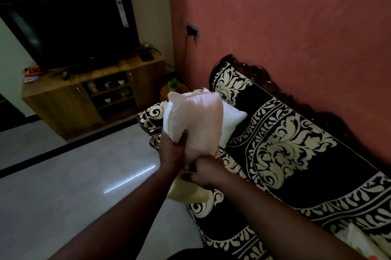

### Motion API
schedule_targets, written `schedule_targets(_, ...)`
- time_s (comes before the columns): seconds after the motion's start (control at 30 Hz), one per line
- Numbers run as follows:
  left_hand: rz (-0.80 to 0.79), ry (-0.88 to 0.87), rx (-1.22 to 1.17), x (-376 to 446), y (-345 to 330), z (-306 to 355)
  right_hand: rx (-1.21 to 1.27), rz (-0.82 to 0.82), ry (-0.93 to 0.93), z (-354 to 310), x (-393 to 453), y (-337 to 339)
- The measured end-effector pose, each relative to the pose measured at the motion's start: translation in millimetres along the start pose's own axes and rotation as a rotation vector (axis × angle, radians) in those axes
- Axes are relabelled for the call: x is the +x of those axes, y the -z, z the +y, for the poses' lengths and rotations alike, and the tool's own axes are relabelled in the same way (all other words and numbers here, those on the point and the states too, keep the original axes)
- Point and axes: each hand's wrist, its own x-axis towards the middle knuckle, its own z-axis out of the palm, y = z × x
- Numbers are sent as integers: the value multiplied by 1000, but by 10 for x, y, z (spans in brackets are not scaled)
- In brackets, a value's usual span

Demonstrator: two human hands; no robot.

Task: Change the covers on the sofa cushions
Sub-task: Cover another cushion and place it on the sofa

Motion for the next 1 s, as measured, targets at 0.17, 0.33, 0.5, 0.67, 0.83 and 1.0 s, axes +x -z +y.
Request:
schedule_targets(0.17,-190,-239,285,-67,83,104,536,-155,107,118,-47,30)
schedule_targets(0.33,-356,-371,502,-18,213,-70,763,-89,91,187,-105,-46)
schedule_targets(0.5,-334,-298,533,-74,251,-66,763,-33,101,28,-117,-257)
schedule_targets(0.67,-398,-176,385,-65,302,-109,1077,-75,27,7,-156,-199)
schedule_targets(0.83,-462,-114,208,-43,400,-305,1348,219,-84,153,-149,-94)
schedule_targets(1.0,-512,-280,481,34,444,-153,767,115,83,269,-142,-90)
